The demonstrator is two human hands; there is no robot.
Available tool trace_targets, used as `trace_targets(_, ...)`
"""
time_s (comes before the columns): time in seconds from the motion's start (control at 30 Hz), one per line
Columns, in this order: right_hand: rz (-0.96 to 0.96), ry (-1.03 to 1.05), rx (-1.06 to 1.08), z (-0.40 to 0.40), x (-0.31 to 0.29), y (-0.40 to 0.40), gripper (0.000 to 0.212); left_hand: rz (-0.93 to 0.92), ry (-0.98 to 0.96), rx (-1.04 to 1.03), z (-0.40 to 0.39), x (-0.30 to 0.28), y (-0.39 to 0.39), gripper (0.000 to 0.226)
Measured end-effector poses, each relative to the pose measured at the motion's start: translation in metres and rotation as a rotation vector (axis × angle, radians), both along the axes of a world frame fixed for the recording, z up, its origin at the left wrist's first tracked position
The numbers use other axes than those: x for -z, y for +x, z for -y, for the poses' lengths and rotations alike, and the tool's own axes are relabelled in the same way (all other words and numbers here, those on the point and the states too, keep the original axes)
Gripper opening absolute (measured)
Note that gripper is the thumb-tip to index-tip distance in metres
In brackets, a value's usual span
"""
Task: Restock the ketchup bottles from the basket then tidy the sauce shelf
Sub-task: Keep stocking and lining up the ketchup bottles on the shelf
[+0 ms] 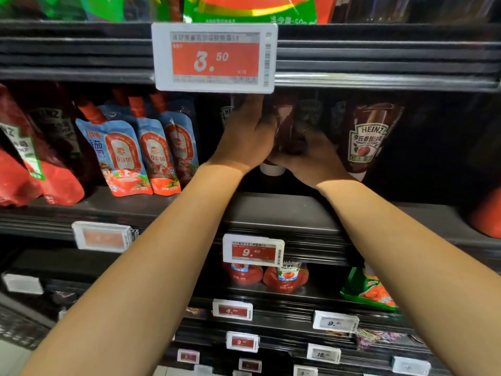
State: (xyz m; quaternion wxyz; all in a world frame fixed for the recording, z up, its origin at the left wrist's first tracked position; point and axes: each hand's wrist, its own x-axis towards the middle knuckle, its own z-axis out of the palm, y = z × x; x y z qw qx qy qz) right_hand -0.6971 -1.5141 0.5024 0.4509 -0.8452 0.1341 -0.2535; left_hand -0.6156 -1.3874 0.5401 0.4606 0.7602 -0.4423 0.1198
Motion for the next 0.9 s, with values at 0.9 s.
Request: trace_targets(0.9,-0.016,-0.22,0.287,0.0,0.005,0.007,0.074,-0.343,0.185,-0.448,-0.014,0.037,0.019,0.09)
